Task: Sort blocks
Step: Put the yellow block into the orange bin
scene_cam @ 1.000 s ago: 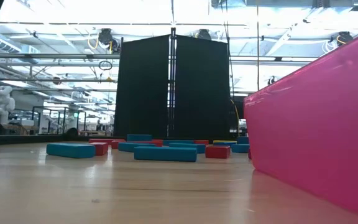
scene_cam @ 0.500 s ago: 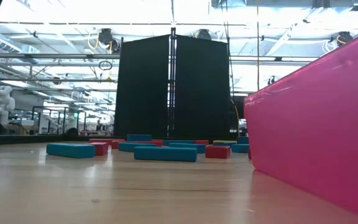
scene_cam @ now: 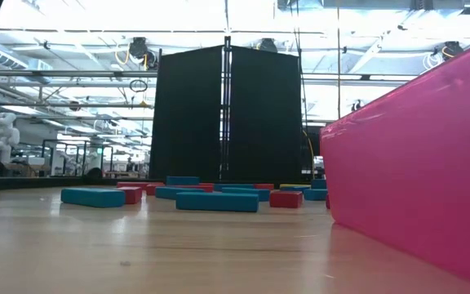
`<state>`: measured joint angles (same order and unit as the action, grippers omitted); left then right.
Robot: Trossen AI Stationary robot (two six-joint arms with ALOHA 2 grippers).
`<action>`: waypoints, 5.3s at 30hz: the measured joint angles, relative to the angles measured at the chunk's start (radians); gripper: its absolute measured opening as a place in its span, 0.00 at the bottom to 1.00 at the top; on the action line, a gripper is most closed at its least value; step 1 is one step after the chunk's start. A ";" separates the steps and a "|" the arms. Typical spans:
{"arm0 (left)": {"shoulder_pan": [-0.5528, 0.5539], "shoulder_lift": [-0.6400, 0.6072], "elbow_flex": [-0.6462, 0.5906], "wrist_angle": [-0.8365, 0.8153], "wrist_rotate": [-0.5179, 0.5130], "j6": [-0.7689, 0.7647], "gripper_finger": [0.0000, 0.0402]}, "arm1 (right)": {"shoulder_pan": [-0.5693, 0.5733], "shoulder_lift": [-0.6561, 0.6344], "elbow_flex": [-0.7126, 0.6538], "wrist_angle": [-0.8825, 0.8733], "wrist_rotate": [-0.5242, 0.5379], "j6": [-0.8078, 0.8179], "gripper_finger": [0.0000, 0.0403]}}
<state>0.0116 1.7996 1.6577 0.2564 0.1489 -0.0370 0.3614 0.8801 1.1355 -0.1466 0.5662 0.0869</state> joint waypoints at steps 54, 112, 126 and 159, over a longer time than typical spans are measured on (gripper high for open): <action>0.011 -0.009 0.002 -0.251 -0.026 0.040 0.77 | -0.033 0.049 0.054 -0.158 0.106 -0.099 0.24; 0.288 0.202 0.097 -0.674 -0.030 0.227 0.79 | 0.478 0.189 -0.325 -0.849 -0.612 1.418 0.66; 0.479 0.411 0.518 -0.821 -0.103 -0.118 0.79 | 0.477 0.171 -0.321 -0.850 -0.559 1.427 0.64; 0.595 0.490 0.532 -0.632 0.239 -0.299 0.03 | 0.425 0.172 -0.320 -0.936 -0.287 1.456 0.60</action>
<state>0.6068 2.2894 2.1899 -0.3758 0.3875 -0.3357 0.7864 1.0519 0.8158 -1.0822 0.2792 1.5427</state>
